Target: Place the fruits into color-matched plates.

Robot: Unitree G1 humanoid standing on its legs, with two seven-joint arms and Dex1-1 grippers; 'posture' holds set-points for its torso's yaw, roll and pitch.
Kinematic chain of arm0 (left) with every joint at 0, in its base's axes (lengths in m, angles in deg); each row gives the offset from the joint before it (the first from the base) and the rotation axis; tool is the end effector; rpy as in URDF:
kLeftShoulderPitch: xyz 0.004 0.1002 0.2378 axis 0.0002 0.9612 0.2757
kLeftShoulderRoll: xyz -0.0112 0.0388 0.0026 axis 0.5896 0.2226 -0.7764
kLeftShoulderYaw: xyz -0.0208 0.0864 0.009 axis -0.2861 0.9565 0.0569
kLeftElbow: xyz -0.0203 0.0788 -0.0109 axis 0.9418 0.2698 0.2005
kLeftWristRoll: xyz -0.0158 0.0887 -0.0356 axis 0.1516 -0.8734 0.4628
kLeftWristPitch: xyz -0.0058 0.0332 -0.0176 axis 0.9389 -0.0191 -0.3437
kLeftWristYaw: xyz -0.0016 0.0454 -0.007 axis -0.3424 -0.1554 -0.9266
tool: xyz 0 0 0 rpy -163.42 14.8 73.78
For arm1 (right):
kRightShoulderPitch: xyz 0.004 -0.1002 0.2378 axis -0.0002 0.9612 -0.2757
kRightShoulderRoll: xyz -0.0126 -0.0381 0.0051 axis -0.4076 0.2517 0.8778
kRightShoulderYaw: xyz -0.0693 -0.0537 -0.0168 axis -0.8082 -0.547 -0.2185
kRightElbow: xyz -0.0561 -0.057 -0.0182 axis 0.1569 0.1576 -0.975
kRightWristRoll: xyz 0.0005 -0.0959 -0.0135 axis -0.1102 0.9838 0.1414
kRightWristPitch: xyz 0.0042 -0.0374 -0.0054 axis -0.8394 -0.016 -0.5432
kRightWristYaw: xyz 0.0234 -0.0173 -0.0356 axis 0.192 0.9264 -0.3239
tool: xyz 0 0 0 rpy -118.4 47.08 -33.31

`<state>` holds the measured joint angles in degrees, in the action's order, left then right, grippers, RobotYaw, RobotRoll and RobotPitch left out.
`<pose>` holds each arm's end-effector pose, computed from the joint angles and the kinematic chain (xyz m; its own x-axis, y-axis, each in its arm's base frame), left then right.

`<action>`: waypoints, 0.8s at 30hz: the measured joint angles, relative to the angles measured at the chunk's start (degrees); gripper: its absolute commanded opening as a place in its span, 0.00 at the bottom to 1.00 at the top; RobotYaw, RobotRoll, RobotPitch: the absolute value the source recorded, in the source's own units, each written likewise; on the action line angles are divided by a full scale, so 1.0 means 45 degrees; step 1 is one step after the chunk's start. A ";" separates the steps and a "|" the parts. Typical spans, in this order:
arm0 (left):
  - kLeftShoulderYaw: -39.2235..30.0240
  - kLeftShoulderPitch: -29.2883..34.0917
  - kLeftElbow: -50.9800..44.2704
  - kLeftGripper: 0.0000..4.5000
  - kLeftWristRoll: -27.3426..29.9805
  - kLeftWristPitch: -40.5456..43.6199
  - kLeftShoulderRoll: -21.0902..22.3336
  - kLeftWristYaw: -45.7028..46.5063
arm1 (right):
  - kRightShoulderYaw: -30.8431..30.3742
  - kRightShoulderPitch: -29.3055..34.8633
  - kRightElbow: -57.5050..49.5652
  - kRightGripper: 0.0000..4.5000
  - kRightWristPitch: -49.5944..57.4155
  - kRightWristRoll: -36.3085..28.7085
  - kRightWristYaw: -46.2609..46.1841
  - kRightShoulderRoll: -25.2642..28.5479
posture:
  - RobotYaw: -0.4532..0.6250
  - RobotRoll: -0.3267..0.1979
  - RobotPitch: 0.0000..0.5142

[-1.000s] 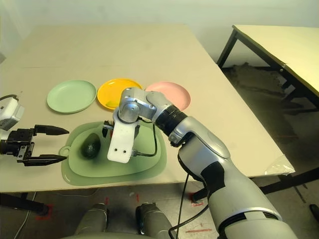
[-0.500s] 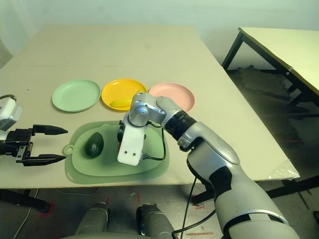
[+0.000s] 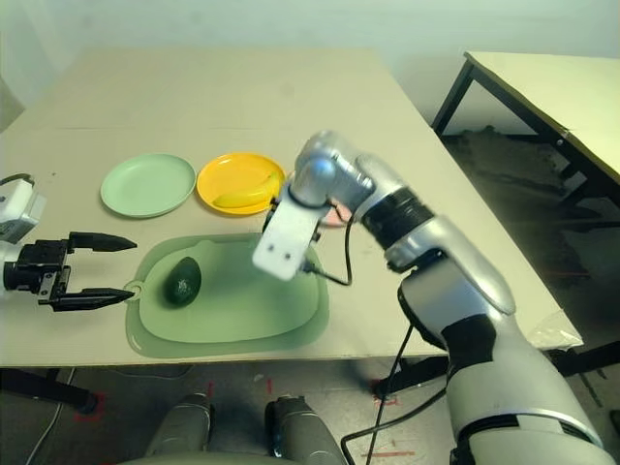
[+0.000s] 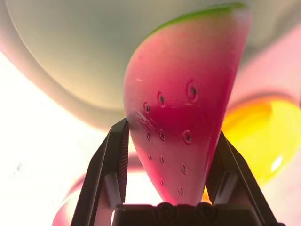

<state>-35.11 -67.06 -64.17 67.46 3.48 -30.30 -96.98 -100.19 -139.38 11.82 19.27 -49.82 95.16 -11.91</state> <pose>0.2233 0.2870 0.1989 0.2944 -0.8810 -0.3704 0.9553 0.2828 0.0867 0.3224 -0.1097 0.2706 0.1494 0.2854 -0.9467 -0.4395 -0.8385 -0.3221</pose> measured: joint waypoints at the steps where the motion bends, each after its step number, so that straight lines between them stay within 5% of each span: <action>1: 0.0016 -0.0047 0.0030 1.00 -0.0005 0.0000 -0.0013 0.0032 | 0.0038 -0.0157 0.0606 0.50 -0.0049 0.0046 -0.0126 0.0002 | 0.47 0.62 0.19; 11: 0.0398 -0.0433 0.0275 1.00 -0.0126 -0.0056 -0.0153 0.0048 | 0.0373 -0.1746 0.6617 0.50 0.0743 0.2050 -0.4395 -0.0886 | 0.48 0.62 0.19; 24: -0.0209 0.1017 -0.0819 1.00 0.0127 0.0329 0.0089 0.0519 | -0.0151 -0.1306 0.8393 0.50 0.2798 0.5015 -0.9373 -0.0941 | 0.54 0.62 0.22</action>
<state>-36.04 -62.48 -67.85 68.04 4.96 -29.90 -94.65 -100.87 -145.26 49.59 31.86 -27.26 52.98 -16.14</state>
